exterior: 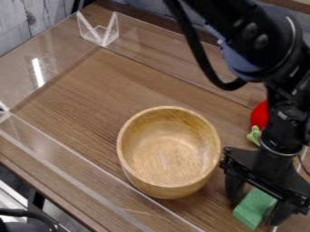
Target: Put the green object in the brown bowl
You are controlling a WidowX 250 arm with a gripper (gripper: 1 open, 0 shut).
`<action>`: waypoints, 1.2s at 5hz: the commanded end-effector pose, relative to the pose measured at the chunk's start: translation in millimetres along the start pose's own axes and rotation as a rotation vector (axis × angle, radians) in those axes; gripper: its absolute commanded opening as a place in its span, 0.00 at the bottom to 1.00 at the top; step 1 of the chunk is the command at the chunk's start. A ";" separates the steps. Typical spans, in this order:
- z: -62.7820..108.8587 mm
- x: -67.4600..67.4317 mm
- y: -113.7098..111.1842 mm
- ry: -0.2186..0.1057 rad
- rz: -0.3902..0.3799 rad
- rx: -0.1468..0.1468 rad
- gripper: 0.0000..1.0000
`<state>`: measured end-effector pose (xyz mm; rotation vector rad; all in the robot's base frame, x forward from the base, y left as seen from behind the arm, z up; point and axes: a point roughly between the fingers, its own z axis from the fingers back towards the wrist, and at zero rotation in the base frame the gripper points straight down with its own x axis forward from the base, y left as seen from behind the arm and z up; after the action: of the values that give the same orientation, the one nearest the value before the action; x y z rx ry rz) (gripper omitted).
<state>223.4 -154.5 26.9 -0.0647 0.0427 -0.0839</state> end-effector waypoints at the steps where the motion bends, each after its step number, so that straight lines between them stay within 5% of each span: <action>1: 14.1 2.0 -6.5 -0.056 -0.008 -0.022 1.00; 2: 17.3 6.7 1.5 -0.057 0.023 -0.020 0.00; 4: 60.5 0.3 15.8 -0.124 0.035 -0.006 0.00; 6: 63.4 -17.2 56.5 -0.120 0.062 0.015 0.00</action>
<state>209.9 -92.6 78.0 -0.0399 -0.0401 -0.0166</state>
